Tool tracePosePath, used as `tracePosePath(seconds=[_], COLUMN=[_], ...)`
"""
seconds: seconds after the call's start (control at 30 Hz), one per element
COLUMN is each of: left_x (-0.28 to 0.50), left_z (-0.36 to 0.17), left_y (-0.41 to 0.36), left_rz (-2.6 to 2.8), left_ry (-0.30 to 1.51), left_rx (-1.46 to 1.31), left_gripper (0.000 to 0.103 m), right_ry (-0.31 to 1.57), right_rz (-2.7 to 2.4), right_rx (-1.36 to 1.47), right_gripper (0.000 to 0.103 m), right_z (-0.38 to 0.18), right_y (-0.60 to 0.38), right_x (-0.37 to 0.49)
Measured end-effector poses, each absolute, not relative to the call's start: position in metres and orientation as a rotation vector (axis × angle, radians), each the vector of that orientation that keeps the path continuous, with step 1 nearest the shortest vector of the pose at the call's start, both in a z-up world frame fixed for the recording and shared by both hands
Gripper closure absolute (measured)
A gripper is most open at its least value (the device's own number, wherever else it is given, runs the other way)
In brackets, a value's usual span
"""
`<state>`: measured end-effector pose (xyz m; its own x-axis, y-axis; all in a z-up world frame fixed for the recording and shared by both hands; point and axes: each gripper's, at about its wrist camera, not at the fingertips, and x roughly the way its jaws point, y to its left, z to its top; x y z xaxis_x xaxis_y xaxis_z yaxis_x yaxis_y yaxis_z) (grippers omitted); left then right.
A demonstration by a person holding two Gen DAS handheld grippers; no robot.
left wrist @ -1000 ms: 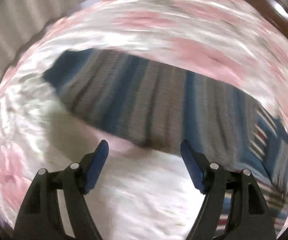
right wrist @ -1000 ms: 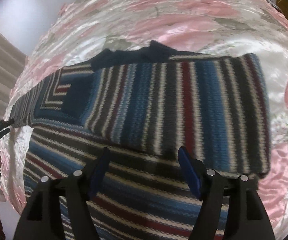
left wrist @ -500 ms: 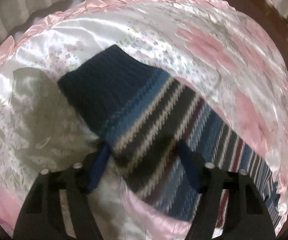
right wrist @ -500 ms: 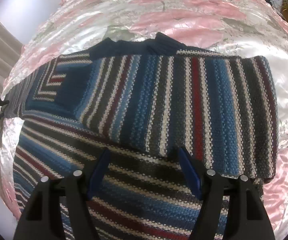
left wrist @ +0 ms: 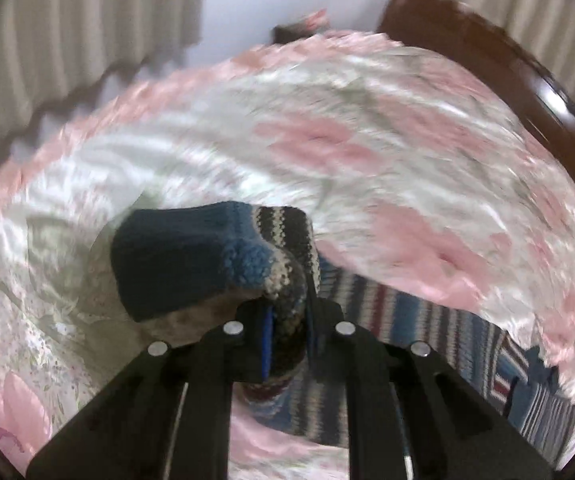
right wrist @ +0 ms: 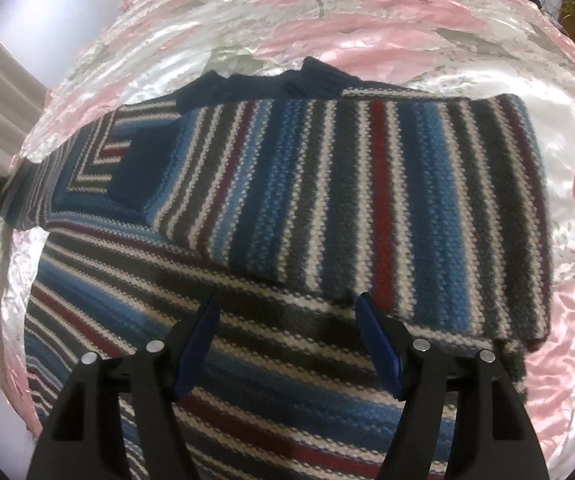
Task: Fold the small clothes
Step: 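Grasp the other sleeve cuff with the left tool and lift it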
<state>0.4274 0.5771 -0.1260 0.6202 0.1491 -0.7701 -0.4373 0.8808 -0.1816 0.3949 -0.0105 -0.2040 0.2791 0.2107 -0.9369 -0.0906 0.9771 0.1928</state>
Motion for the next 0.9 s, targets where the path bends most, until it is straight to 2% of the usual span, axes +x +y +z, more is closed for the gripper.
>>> tracePosePath(seconds=[0.33, 0.6, 0.9], left_x=[0.433, 0.424, 0.423], left_z=[-0.097, -0.111, -0.135], left_y=[0.422, 0.298, 0.194], left_rz=[0.045, -0.139, -0.242], left_ry=[0.828, 0.858, 0.907], left_rx=[-0.283, -0.23, -0.206], left_gripper=[0.092, 0.092, 0.092], right_ry=[1.246, 1.225, 1.218], right_rz=[0.159, 0.141, 0.132], right_rx=[0.145, 0.177, 0.201], right_gripper=[0.032, 0.032, 0.032], right_z=[-0.193, -0.186, -0.192], right_y=[-0.048, -0.076, -0.1], right_x=[0.386, 0.378, 0.371])
